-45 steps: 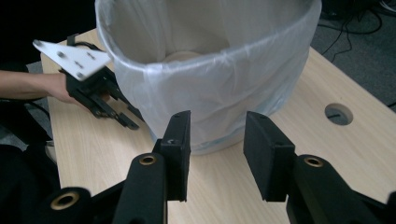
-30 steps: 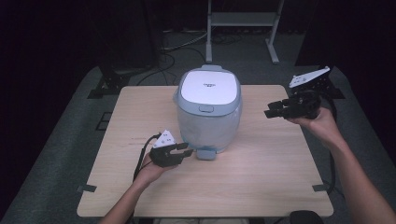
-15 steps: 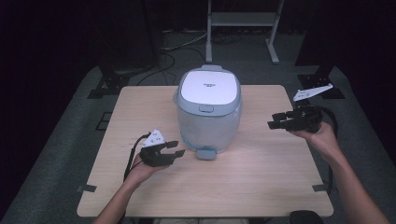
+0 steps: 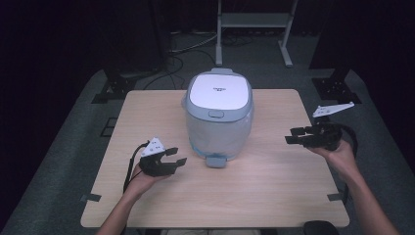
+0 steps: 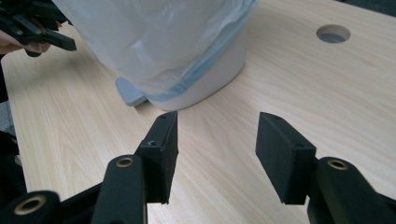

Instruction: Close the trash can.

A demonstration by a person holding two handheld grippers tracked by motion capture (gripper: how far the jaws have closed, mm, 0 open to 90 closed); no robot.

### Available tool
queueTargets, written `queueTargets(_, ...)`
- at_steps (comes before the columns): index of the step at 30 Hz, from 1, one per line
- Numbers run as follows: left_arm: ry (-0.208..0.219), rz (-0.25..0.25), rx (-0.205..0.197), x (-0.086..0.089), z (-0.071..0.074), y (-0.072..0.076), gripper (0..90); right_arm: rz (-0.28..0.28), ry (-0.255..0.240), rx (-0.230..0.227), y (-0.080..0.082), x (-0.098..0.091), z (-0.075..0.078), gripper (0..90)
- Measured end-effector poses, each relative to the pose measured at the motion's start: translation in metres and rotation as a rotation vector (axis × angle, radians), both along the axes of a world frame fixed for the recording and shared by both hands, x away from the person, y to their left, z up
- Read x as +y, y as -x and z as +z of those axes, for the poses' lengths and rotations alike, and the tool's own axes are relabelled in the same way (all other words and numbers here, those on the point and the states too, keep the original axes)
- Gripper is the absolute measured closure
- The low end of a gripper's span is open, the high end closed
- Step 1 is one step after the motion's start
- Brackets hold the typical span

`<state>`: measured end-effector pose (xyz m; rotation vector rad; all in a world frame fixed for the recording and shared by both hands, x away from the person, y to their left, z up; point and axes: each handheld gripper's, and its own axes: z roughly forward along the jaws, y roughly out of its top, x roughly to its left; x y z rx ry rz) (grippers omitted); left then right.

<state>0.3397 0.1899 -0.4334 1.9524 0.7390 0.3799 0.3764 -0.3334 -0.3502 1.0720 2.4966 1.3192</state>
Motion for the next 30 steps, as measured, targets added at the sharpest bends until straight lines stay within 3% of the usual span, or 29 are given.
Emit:
queueTargets(15,0.012,0.028,-0.013,0.022,0.001,0.014,36.0,-0.064,-0.041,-0.024,0.020,-0.010,-0.027,45.9)
queueTargets(30,0.005,0.064,-0.035,0.032,-0.006,0.023,32.0,-0.112,-0.070,-0.032,0.041,-0.016,-0.057,40.3)
